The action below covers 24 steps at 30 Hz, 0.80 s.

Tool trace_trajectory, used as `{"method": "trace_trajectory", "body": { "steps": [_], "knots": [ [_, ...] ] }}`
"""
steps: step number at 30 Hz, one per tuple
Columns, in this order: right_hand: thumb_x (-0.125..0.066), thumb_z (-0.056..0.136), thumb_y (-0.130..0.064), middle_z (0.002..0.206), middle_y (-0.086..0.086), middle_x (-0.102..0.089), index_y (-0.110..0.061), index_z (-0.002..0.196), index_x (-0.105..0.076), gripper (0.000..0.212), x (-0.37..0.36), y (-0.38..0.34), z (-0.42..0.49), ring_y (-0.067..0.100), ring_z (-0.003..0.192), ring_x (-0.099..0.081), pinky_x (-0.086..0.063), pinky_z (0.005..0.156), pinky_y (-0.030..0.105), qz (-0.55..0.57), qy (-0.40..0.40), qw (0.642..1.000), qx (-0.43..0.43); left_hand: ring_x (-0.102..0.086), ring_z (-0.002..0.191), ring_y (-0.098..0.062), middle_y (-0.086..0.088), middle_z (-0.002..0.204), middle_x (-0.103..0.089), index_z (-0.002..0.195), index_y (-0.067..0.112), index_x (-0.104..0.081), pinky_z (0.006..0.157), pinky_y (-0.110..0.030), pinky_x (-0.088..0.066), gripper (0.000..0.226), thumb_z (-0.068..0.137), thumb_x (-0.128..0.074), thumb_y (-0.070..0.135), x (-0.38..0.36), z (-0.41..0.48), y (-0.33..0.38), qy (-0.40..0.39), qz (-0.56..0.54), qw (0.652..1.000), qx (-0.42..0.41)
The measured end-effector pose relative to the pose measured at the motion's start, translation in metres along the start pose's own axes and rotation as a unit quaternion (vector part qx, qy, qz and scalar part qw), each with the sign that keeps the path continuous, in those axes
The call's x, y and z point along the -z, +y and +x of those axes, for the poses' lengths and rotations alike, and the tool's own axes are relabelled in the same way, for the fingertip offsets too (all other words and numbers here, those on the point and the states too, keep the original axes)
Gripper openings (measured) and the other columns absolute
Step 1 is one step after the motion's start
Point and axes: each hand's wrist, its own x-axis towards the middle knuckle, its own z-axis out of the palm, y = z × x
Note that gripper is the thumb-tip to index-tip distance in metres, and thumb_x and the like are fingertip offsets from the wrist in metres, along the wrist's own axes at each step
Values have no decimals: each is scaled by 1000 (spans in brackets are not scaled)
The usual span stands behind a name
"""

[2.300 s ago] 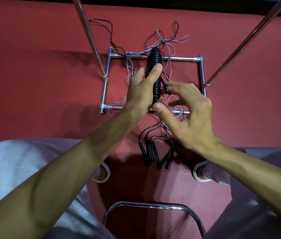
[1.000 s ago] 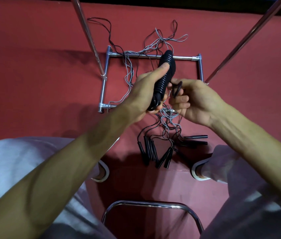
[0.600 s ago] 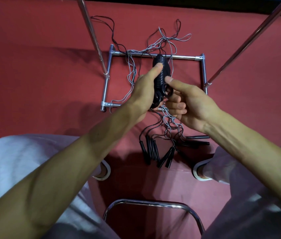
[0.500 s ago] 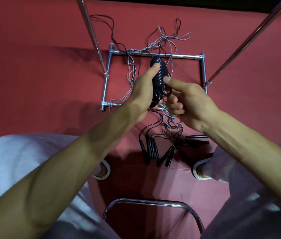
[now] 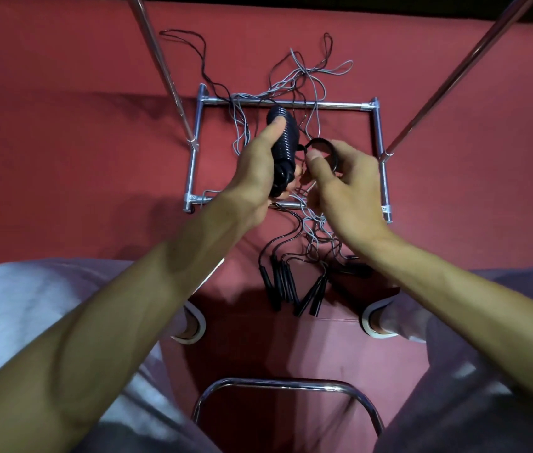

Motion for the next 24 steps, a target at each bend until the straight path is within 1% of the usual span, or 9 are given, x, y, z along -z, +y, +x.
{"method": "trace_trajectory", "body": {
  "steps": [4,7,8,10,12,15,19,22,24],
  "knots": [
    [-65,89,-10,83,18,-70,-5,98,-63,10,12,-7,21,22,45,-60,-45,45,26,100,20,986,-130,-35,40,-15,-7,54,-45,96,12,-49,36,-18,-26,35,105,-45,45,3,1,2,-35,5,999,-19],
    [-78,71,-32,106,8,-72,-13,126,-54,63,27,0,36,24,82,-71,-57,72,36,-143,32,979,-139,-42,39,-17,-9,58,-47,93,10,-53,40,-19,-31,33,103,-54,40,7,2,2,-14,61,995,-74],
    [-79,73,-36,112,4,-69,-15,132,-54,68,32,0,39,21,94,-67,-55,84,37,-201,38,972,-115,-46,41,-17,-7,60,-51,92,11,-56,42,-21,-34,32,101,-57,42,8,3,1,-8,111,988,-110],
    [-73,81,-41,104,-1,-70,-17,119,-66,45,39,-4,43,14,95,-65,-54,90,36,-165,33,984,-60,-57,56,-17,2,72,-61,102,17,-65,53,-28,-45,36,91,-62,51,10,4,-2,-8,253,949,-190],
    [-70,89,-42,80,-4,-69,-19,95,-69,23,42,-15,44,14,76,-66,-57,76,37,-25,-20,996,-78,-66,76,-17,9,88,-69,119,28,-64,71,-35,-54,44,87,-61,58,11,0,-5,-17,406,882,-238],
    [-72,93,-33,73,-1,-66,-9,93,-67,25,41,-21,44,17,68,-66,-60,64,35,54,-112,982,-140,-64,77,-18,7,87,-68,125,29,-58,74,-36,-53,42,92,-62,54,14,-8,-8,-32,530,802,-276],
    [-71,93,-14,80,10,-69,-2,91,-73,12,45,-13,48,18,70,-66,-58,67,31,66,-176,964,-190,-57,64,-9,6,73,-62,132,33,-58,64,-31,-47,45,91,-68,48,17,-12,-13,-78,521,798,-292],
    [-64,94,-3,84,15,-71,0,90,-71,8,45,-10,49,22,76,-70,-60,69,31,140,-181,946,-230,-57,71,-16,4,84,-67,136,32,-57,71,-32,-50,53,88,-73,46,21,-9,-16,-87,516,795,-308],
    [-60,94,-3,93,16,-70,-2,98,-70,11,39,-5,46,23,84,-68,-59,70,31,156,-180,938,-251,-54,71,-7,10,88,-67,148,27,-49,70,-17,-45,71,86,-77,46,22,-8,-18,-66,519,797,-302]
  ]
}}
